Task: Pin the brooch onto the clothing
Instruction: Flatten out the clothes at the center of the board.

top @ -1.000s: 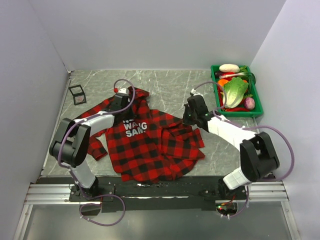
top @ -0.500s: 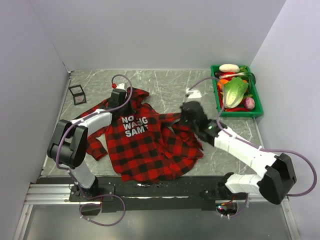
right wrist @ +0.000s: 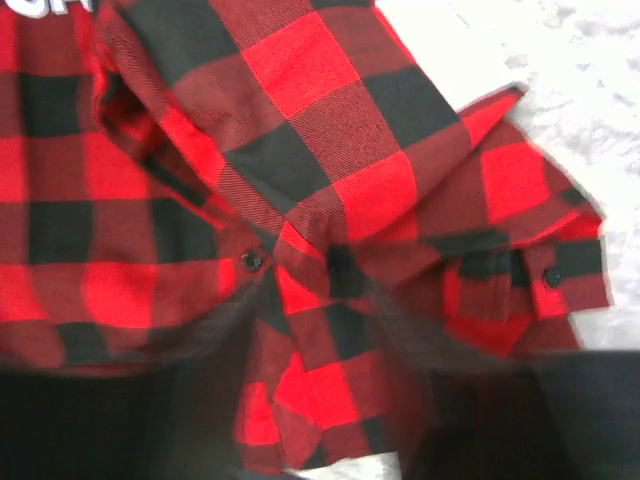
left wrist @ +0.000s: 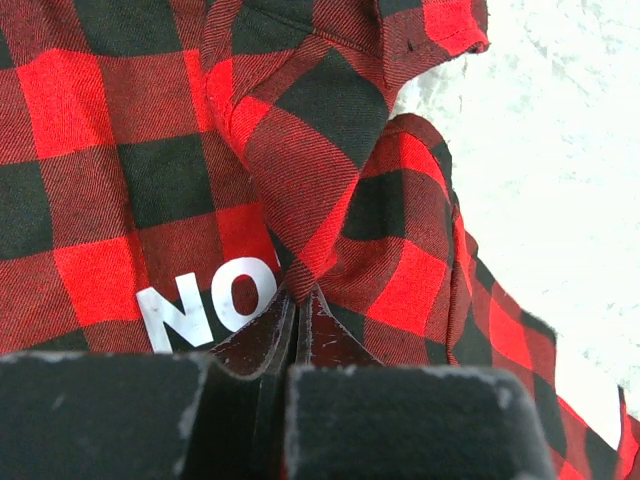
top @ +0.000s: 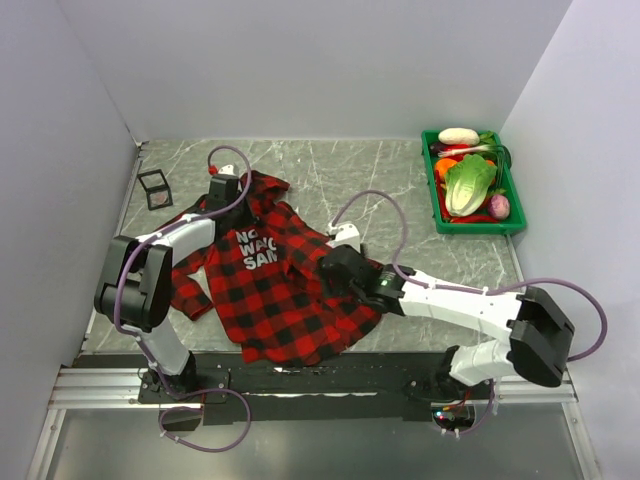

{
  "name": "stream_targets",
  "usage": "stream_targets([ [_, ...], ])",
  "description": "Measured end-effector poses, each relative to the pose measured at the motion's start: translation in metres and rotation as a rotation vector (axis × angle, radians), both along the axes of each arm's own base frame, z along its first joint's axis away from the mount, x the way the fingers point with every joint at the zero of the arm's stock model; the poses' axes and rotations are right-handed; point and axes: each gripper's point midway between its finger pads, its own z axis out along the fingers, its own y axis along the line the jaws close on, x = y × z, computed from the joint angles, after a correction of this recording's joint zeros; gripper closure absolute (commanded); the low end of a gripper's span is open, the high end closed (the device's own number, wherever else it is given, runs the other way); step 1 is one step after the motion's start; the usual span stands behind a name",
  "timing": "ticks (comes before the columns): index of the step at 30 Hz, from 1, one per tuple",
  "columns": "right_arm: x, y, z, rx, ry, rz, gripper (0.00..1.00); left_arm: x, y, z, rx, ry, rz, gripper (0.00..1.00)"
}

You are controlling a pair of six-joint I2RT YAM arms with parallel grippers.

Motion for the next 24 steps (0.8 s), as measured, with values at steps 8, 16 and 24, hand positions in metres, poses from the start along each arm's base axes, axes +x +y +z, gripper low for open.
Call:
stream_targets([
  [8,0.032,-0.048,0.032,0.053,-0.030,-0.184,0.12,-0.001,0.003,-0.002,0.002,0.004,0.005,0.99],
  [16,0.069,-0.085,0.018,0.168,0.075,-0.347,0.27,-0.001,0.003,-0.003,0.002,0.005,0.005,0.99],
  [24,0.066,-0.086,-0.026,0.246,0.231,-0.403,0.34,-0.001,0.002,-0.003,0.000,0.005,-0.001,0.99],
])
